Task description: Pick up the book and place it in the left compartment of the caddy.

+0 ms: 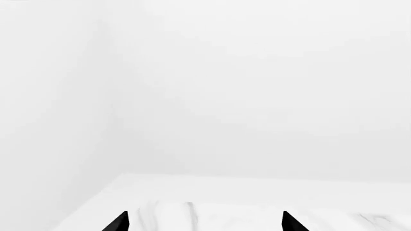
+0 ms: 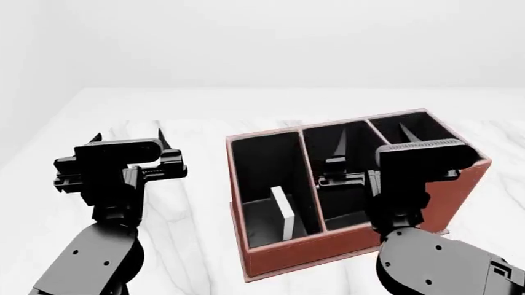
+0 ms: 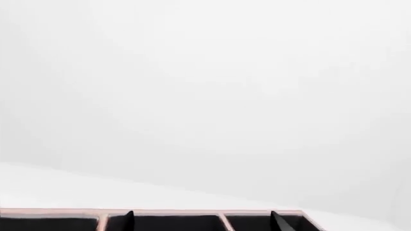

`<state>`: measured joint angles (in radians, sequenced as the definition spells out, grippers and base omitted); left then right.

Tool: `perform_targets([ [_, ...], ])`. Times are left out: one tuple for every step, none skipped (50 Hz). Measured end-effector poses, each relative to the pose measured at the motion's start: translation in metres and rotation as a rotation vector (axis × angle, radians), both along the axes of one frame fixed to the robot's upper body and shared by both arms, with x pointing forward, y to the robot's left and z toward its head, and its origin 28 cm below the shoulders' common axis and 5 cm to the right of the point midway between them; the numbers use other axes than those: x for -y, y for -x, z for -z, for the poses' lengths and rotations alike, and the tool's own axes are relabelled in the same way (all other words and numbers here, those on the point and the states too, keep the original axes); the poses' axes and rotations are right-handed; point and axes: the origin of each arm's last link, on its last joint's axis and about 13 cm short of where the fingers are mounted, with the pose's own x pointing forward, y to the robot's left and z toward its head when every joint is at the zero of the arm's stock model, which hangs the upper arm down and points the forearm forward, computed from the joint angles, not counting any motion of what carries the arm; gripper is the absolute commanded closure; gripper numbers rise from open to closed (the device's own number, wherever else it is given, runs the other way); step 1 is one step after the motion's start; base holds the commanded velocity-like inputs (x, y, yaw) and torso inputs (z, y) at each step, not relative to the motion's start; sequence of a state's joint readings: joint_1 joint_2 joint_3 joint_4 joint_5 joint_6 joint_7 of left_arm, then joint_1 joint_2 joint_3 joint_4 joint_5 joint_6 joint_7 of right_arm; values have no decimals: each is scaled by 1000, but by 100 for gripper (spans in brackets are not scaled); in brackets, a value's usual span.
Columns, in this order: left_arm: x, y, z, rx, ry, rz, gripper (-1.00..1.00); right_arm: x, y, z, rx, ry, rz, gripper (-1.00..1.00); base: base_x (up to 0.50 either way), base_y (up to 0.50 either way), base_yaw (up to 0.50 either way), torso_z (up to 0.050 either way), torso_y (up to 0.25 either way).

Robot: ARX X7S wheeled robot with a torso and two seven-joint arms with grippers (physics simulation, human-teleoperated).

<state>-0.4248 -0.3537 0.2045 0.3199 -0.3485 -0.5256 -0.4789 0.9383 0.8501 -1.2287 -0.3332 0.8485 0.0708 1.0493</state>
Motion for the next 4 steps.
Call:
perform_targets([
  [0, 0, -1, 3, 1, 2, -100, 0, 0, -1, 4, 1, 0, -100, 0, 0, 0, 0, 0],
  [1, 1, -2, 8, 2, 4, -100, 0, 1, -2, 9, 3, -1, -100, 0, 0, 0, 0, 0],
  [1, 1, -4, 14, 5, 7, -100, 0, 1, -3, 14, 5, -2, -100, 0, 0, 0, 0, 0],
  [1, 2, -6, 21, 8, 10, -100, 0, 1, -5, 20, 8, -3, -100, 0, 0, 0, 0, 0],
])
